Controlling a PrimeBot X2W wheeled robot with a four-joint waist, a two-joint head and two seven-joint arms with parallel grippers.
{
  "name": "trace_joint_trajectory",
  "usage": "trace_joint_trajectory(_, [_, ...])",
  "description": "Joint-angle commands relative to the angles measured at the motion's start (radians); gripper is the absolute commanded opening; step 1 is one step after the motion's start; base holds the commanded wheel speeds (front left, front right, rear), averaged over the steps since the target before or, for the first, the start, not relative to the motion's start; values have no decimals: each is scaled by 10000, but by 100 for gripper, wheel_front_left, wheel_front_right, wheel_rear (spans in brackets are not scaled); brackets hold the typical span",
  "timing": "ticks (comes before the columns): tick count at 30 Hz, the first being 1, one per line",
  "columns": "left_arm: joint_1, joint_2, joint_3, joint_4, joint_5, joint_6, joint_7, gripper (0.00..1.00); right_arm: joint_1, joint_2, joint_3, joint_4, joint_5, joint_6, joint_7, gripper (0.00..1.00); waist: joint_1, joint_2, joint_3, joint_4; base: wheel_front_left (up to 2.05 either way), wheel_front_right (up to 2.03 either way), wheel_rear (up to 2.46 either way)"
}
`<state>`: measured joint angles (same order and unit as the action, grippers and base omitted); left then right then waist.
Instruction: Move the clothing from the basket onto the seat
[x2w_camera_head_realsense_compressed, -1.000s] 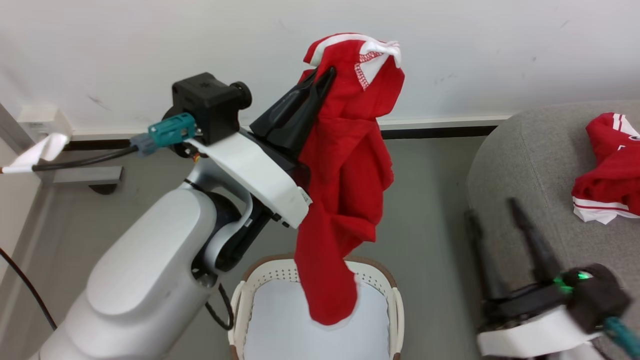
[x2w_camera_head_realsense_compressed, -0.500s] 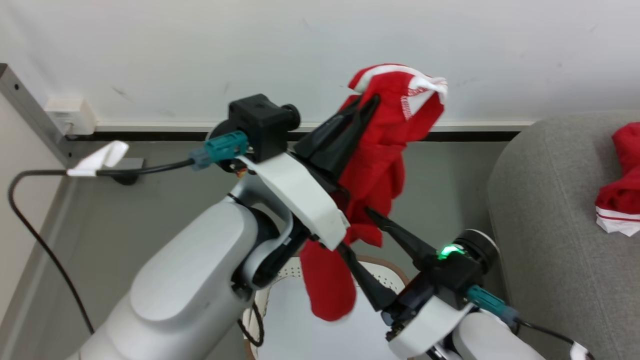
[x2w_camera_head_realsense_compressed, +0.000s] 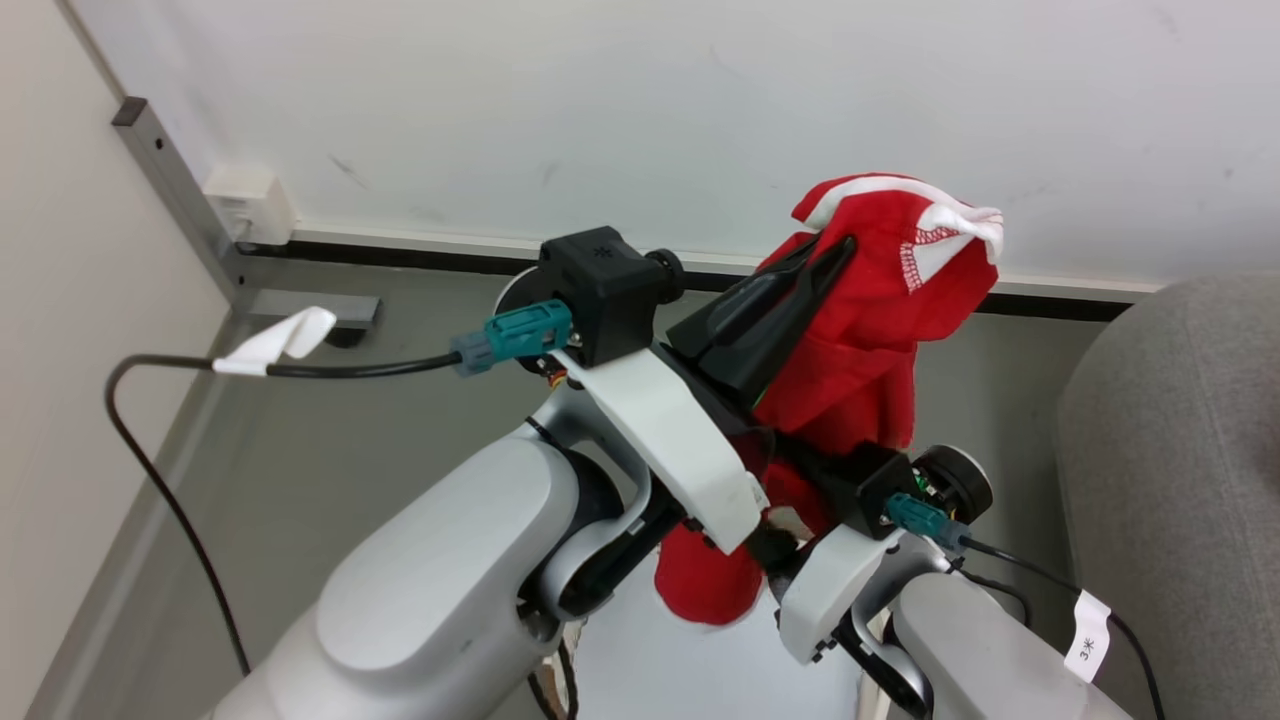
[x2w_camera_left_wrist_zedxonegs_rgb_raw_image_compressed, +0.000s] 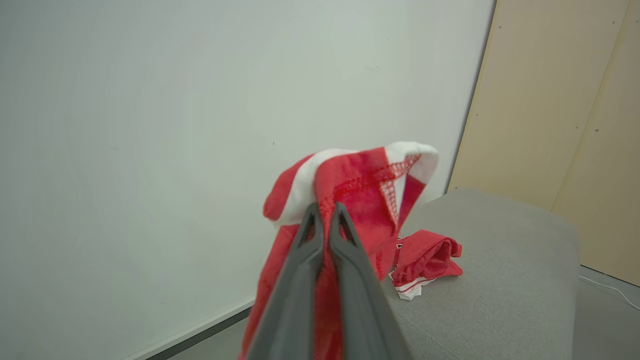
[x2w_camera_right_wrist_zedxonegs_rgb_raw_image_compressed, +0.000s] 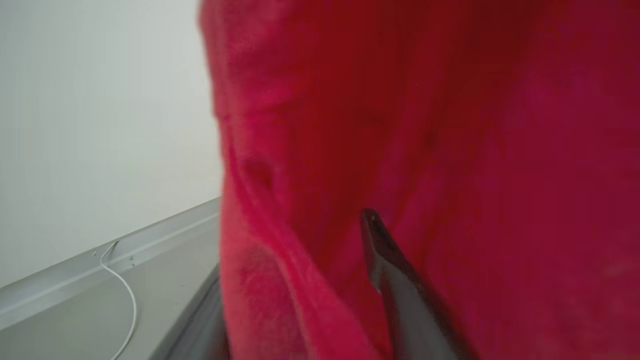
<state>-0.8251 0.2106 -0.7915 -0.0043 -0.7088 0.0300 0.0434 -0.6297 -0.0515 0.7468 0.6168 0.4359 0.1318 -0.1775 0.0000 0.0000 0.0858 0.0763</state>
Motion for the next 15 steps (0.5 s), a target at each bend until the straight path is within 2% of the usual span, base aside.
trace_joint_trajectory(1, [130, 33, 8, -79, -71, 12, -16, 0, -172, -5, 6, 219, 138, -18, -133, 0, 0, 0, 0, 111, 0, 0, 0])
trace_joint_trajectory(9, [282, 302, 167, 49, -133, 192, 3, 0, -143, 3, -271, 420, 466, -18, -647, 0, 0, 0, 75, 86, 0, 0, 0])
trace_joint_trajectory(15, [424, 552, 334, 232, -218, 291, -114, 0, 320, -51, -894, -228, 469, -18, -822, 0, 0, 0, 190, -184, 0, 0, 0])
